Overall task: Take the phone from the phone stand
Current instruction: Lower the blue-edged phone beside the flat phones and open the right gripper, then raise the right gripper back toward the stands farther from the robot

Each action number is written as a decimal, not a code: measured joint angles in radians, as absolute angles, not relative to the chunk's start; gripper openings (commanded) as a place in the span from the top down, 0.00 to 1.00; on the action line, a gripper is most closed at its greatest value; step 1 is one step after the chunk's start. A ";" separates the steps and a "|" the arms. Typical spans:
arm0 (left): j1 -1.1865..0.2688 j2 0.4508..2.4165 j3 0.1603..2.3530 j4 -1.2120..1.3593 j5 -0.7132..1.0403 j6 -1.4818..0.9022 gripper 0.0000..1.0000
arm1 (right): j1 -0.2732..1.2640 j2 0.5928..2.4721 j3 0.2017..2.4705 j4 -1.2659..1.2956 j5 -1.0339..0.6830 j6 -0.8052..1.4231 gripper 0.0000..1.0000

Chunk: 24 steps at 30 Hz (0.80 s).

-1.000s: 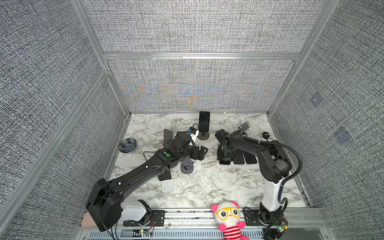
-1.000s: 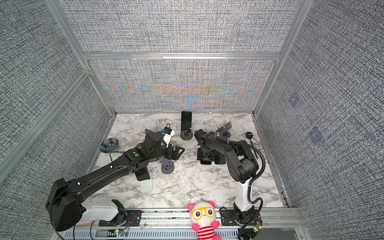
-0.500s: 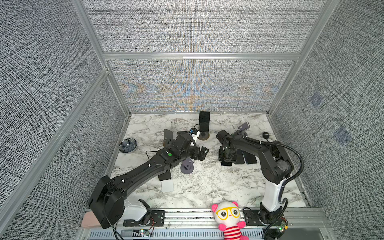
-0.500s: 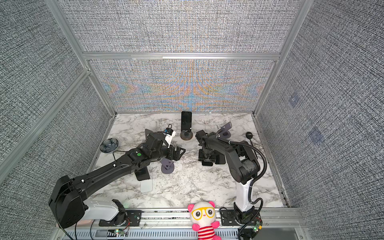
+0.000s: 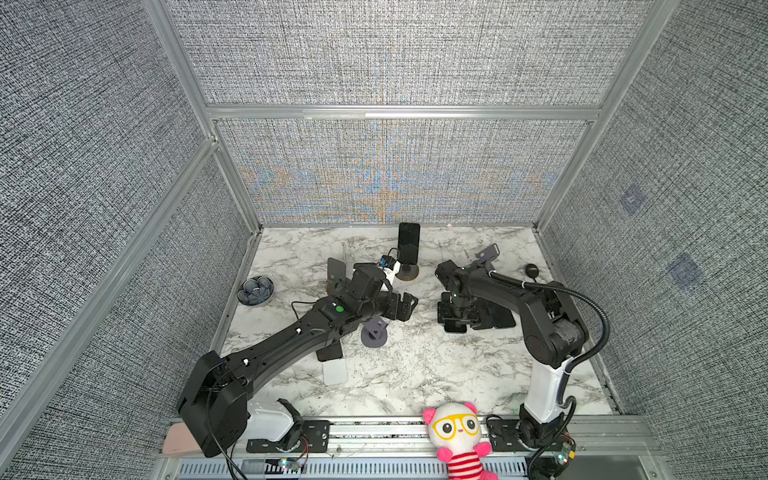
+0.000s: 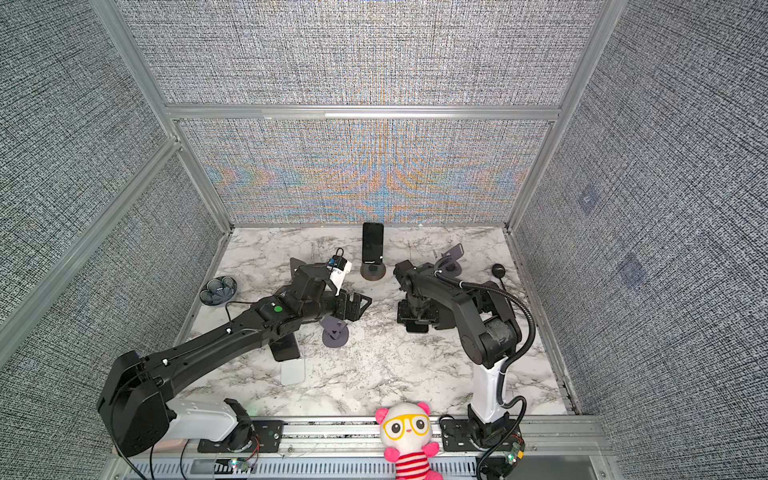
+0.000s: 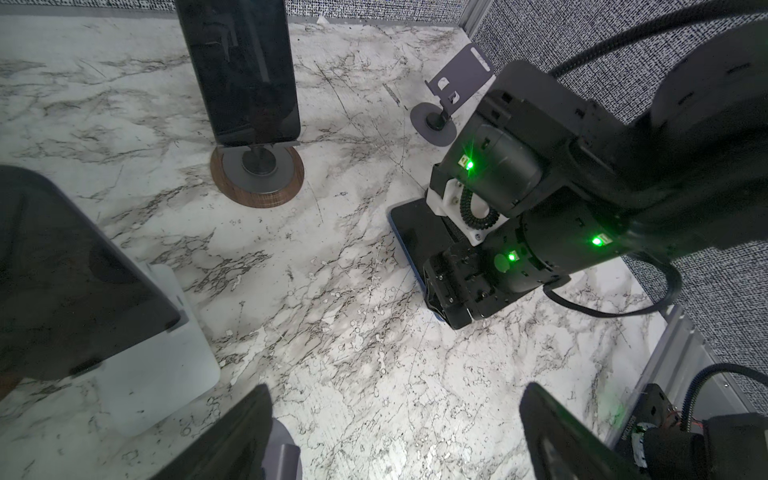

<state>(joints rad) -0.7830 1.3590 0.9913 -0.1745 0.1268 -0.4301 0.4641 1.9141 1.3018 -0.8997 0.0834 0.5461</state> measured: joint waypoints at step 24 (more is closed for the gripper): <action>-0.776 1.226 1.010 -0.273 0.001 -0.385 0.06 | 0.401 1.728 1.499 -0.654 -0.159 0.196 0.32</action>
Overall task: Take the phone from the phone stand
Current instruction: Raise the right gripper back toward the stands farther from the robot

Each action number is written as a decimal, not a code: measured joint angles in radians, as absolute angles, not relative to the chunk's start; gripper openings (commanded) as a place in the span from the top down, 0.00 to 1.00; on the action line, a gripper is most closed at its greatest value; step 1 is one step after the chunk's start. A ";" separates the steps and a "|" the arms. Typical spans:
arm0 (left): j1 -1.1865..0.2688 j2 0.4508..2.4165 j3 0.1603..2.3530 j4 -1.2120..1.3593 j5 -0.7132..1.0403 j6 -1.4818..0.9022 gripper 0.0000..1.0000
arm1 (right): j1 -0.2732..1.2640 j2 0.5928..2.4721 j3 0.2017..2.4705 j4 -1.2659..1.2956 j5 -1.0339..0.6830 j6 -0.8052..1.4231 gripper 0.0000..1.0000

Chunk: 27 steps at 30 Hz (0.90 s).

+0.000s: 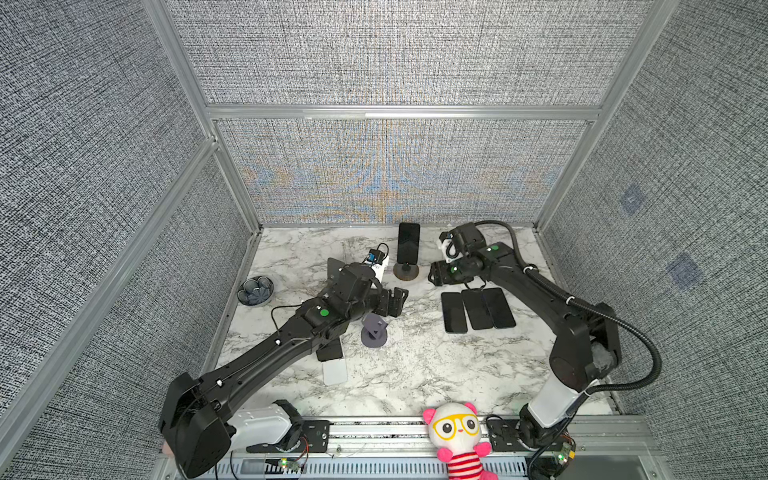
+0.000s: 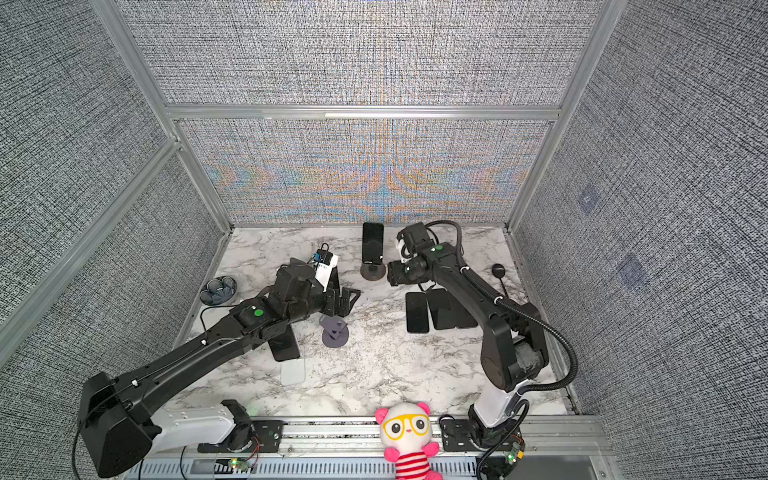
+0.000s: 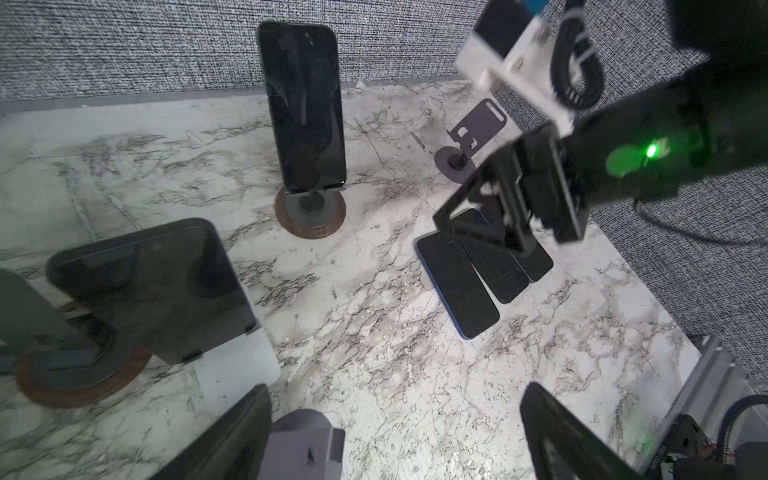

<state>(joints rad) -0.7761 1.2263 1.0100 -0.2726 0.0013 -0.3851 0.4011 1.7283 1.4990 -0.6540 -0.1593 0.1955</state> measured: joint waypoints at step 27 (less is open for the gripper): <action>-0.757 1.203 1.030 -0.383 0.078 -0.244 0.06 | 0.227 2.336 2.124 -0.445 -0.794 0.007 0.32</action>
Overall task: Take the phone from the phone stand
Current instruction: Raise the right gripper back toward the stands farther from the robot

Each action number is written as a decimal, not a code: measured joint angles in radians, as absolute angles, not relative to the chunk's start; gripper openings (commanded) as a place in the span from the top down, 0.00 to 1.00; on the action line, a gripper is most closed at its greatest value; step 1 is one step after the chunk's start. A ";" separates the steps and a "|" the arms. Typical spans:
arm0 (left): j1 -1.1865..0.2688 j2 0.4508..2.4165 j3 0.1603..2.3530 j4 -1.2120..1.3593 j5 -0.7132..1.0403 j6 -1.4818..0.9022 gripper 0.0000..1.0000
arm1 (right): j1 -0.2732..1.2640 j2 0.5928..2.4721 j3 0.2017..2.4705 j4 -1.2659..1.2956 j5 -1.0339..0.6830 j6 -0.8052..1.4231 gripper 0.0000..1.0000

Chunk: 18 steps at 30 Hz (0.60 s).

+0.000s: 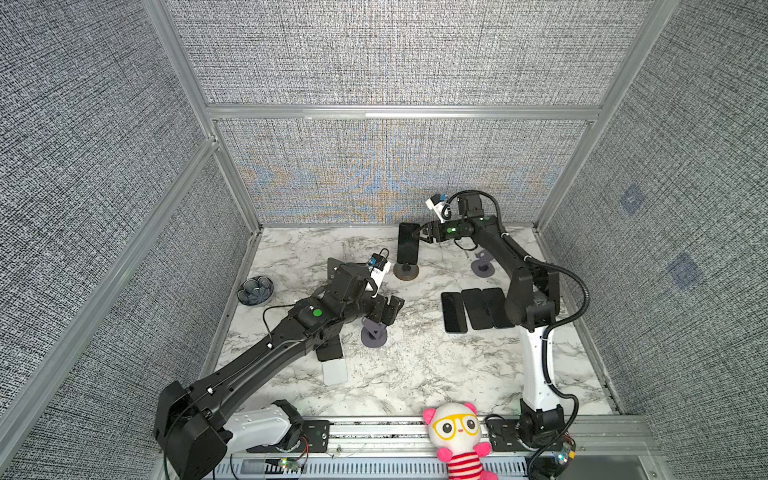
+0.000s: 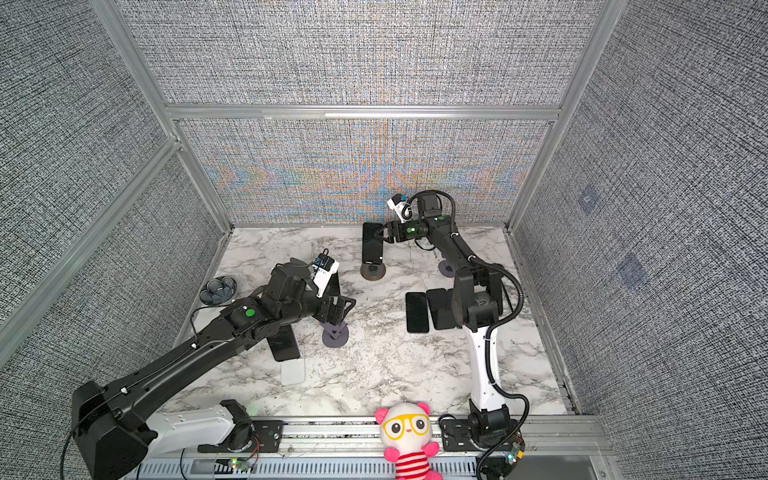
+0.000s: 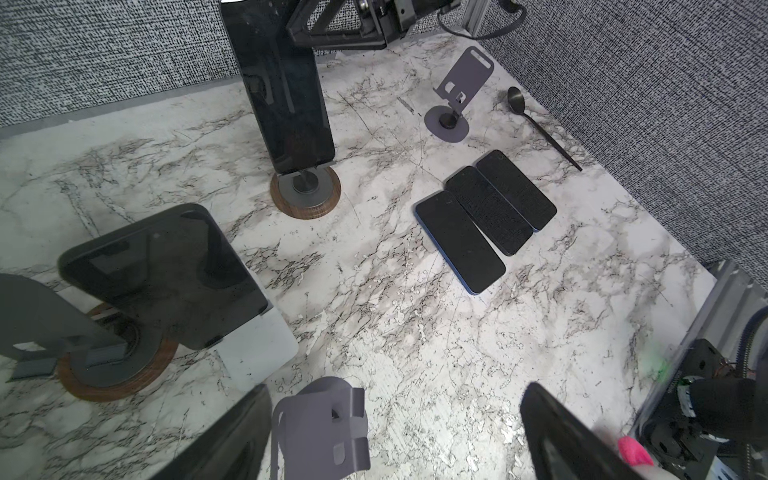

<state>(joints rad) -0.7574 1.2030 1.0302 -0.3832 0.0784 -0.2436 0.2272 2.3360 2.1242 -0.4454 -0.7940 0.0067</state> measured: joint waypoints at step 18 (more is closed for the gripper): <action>-0.757 1.203 0.996 -0.344 0.085 -0.236 0.06 | 0.229 2.348 2.082 -0.308 -0.823 0.073 0.86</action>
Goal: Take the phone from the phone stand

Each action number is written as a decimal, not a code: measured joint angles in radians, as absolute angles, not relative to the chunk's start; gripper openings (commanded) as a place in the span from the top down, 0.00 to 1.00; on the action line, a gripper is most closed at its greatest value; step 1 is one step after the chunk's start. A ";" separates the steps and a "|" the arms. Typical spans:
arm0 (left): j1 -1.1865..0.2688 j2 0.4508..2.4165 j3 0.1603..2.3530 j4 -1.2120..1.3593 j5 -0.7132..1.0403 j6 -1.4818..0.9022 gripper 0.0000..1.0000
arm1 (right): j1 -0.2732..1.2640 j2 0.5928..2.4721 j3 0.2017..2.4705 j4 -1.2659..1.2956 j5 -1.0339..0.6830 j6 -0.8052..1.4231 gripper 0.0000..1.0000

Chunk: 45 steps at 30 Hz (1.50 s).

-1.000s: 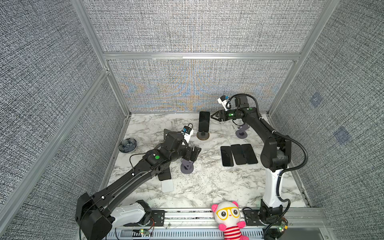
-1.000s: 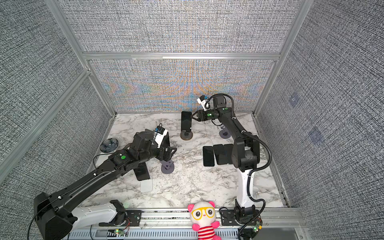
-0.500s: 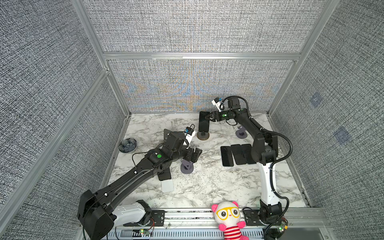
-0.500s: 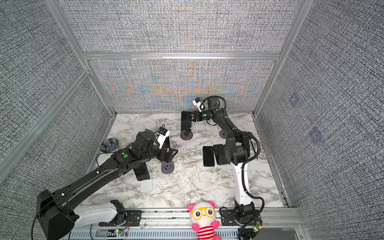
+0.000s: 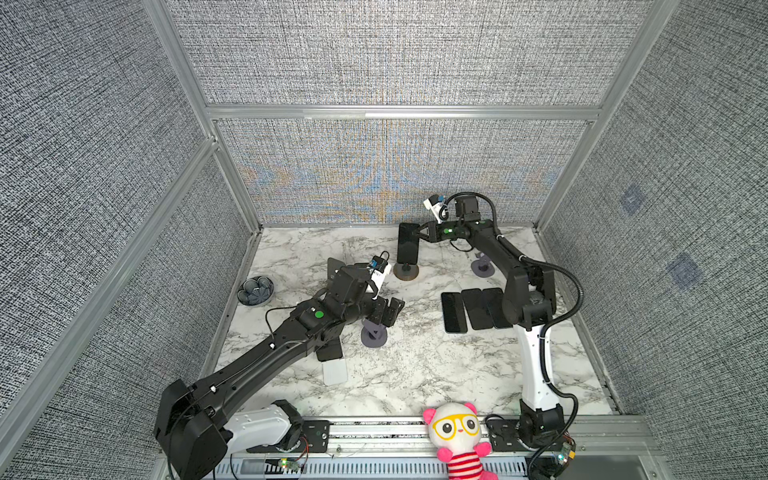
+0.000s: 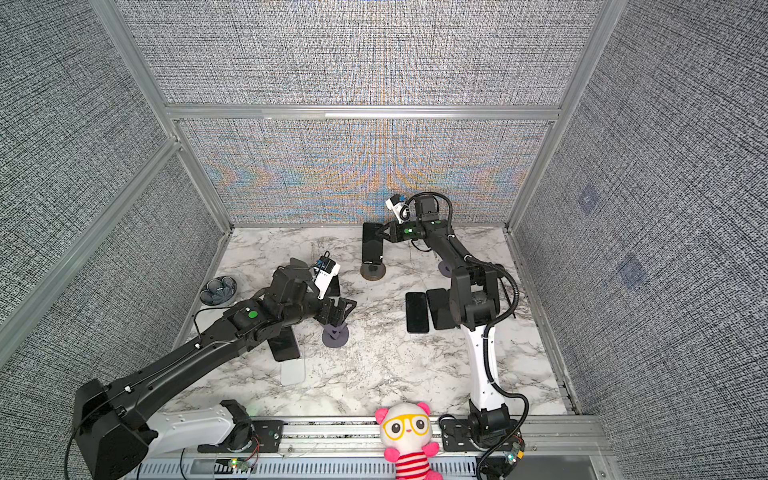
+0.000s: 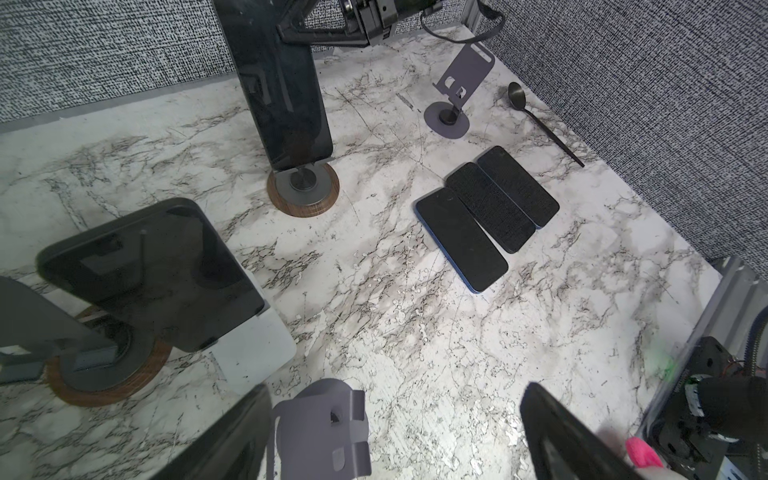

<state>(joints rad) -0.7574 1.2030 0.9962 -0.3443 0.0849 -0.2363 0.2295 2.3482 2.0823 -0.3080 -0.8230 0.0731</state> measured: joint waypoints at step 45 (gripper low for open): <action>-0.632 1.607 1.314 -0.205 0.548 -0.255 0.27 | 0.079 1.603 1.318 -0.332 -1.143 0.082 1.00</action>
